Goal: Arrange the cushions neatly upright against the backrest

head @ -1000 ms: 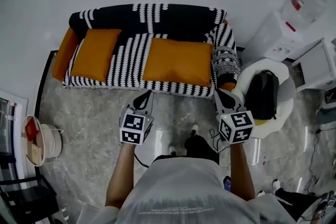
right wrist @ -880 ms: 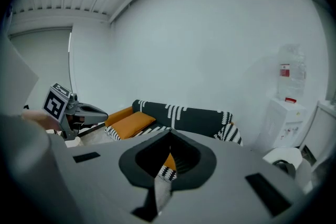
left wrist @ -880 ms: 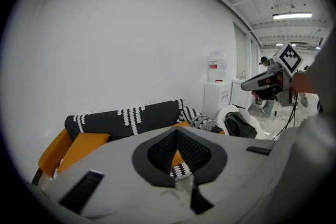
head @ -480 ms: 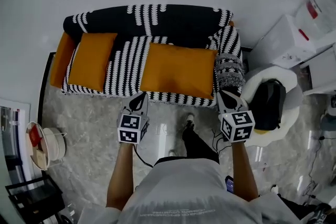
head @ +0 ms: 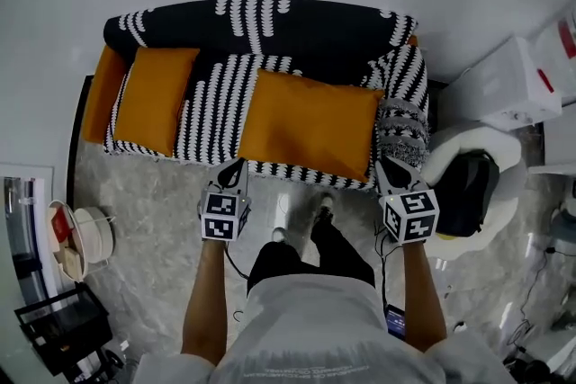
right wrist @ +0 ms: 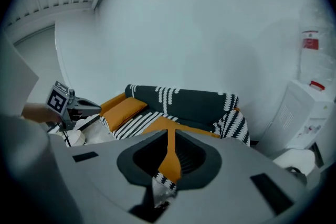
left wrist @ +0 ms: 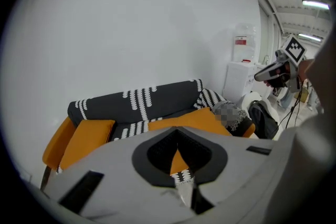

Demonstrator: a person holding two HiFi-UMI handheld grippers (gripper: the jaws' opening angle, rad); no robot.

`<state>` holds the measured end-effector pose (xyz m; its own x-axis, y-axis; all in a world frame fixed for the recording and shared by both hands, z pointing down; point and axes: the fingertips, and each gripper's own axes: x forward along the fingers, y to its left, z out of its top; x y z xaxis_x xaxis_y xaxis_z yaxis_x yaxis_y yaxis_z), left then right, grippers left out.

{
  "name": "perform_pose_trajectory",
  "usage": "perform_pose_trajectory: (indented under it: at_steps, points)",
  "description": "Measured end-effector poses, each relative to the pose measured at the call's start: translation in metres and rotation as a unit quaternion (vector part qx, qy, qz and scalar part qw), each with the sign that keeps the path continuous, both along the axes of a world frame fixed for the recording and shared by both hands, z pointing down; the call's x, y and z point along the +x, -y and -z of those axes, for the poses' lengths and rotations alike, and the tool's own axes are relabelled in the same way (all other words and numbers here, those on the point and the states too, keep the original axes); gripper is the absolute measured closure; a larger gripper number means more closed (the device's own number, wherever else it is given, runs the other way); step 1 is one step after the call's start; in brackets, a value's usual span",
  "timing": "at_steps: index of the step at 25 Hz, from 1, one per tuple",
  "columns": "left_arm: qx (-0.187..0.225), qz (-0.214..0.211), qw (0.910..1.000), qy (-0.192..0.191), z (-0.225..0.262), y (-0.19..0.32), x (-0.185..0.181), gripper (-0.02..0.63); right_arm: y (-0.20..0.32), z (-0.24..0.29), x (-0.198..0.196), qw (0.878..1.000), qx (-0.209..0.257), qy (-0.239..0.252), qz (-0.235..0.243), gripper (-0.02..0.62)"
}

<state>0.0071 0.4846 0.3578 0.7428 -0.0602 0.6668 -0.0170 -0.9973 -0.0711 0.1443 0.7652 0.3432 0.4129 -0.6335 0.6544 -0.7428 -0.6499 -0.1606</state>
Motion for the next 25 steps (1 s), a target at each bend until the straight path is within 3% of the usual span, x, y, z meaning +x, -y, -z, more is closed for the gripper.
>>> perform_pose_trajectory:
  at_steps: [8,16,25]
  points:
    - [-0.025,-0.006,0.9979,0.060,-0.071,0.043,0.000,0.550,0.012,-0.060,0.002,0.998,-0.034,0.047,-0.018,0.538]
    - [-0.046,-0.031,0.9919,0.114,-0.153,0.084,-0.020,0.509,0.009,-0.134,-0.022,0.992,-0.081,0.082,-0.056,0.507]
    - [-0.064,-0.038,0.9877,0.137,-0.243,0.116,-0.023,0.476,-0.012,-0.223,-0.036,0.982,-0.121,0.105,-0.095,0.488]
